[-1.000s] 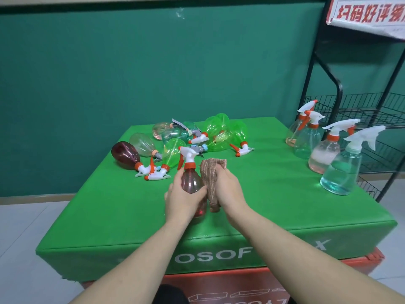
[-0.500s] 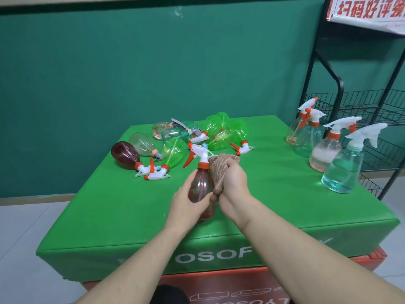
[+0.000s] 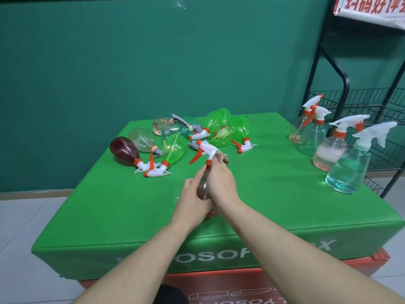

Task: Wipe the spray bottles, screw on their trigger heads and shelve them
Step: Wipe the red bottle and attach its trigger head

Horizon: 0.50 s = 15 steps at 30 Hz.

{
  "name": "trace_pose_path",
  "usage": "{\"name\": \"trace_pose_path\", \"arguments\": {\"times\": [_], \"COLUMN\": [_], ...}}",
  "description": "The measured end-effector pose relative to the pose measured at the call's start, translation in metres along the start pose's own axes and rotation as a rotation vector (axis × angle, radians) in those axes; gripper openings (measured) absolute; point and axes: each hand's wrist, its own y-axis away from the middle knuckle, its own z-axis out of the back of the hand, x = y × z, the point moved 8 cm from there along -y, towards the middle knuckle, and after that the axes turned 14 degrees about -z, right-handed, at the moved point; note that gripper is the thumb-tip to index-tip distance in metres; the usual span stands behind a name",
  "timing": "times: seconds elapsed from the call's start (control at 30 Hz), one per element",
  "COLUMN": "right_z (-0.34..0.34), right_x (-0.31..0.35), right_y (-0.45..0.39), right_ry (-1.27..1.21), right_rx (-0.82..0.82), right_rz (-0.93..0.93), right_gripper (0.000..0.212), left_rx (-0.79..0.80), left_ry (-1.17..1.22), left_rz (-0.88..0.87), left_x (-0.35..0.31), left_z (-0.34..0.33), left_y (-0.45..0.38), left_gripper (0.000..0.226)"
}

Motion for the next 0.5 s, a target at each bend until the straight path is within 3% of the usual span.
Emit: {"name": "trace_pose_path", "arguments": {"times": [0.17, 0.37, 0.5], "right_z": [0.002, -0.009, -0.014], "right_x": [-0.007, -0.022, -0.009], "right_y": [-0.001, -0.013, -0.012], "right_ry": [0.044, -0.338, -0.246], "right_rx": [0.067, 0.107, 0.087], "right_rz": [0.059, -0.179, -0.127], "right_gripper": [0.048, 0.058, 0.047], "left_rx": [-0.054, -0.077, -0.047], "left_ry": [0.088, 0.109, 0.118], "left_rz": [0.048, 0.035, 0.029], "left_x": [0.007, 0.011, 0.005], "left_z": [0.003, 0.004, 0.000], "left_y": [-0.002, 0.002, 0.002], "left_gripper": [0.084, 0.082, 0.074]}}
